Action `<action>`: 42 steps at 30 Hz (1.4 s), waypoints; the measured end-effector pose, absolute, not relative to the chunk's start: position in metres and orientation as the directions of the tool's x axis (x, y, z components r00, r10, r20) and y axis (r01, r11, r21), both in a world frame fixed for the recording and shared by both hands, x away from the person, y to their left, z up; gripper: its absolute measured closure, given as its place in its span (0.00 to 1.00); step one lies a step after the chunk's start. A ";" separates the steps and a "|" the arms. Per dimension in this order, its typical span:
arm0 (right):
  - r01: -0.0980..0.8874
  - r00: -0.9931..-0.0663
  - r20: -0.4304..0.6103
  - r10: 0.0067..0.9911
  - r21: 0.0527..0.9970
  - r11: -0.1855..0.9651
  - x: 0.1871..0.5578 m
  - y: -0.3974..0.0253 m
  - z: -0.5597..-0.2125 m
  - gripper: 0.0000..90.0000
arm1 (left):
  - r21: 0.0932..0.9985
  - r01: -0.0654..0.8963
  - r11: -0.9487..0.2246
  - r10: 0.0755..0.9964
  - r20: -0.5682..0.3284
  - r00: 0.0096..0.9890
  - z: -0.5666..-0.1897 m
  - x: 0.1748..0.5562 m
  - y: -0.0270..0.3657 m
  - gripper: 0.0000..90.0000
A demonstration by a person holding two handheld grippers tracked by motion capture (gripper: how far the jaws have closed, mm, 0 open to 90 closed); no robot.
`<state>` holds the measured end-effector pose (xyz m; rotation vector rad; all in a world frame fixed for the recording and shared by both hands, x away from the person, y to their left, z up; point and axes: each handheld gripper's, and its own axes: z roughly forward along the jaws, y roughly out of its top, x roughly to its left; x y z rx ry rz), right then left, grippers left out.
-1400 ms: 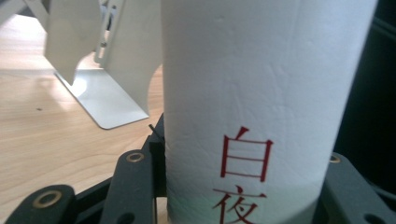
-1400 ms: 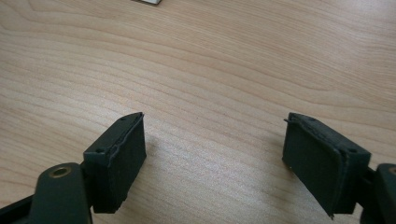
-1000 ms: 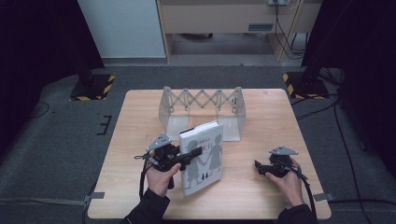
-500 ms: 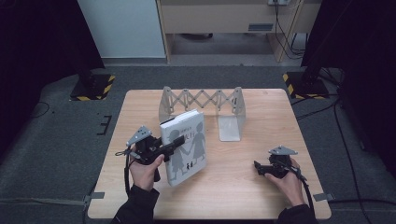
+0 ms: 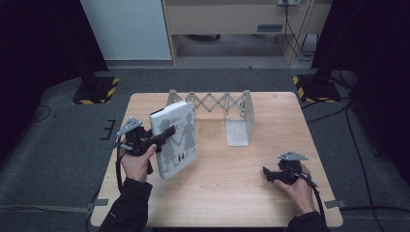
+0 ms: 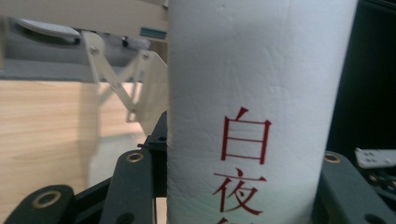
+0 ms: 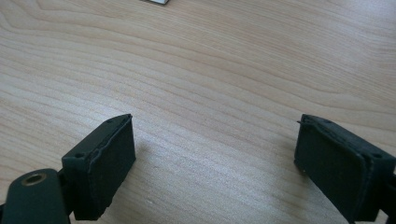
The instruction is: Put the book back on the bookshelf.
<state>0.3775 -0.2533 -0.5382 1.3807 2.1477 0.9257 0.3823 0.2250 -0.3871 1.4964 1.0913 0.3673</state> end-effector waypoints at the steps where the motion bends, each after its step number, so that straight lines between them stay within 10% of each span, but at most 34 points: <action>1: 0.627 -0.417 0.005 0.909 0.725 0.284 0.378 -0.253 -0.538 0.14 | 0.902 0.414 0.126 0.793 -0.342 0.504 -0.386 0.385 0.227 0.58; 42: 0.627 -0.417 0.004 0.909 0.725 0.284 0.377 -0.253 -0.538 0.14 | 0.919 0.381 0.097 0.907 -0.239 0.346 -0.413 0.456 0.201 0.58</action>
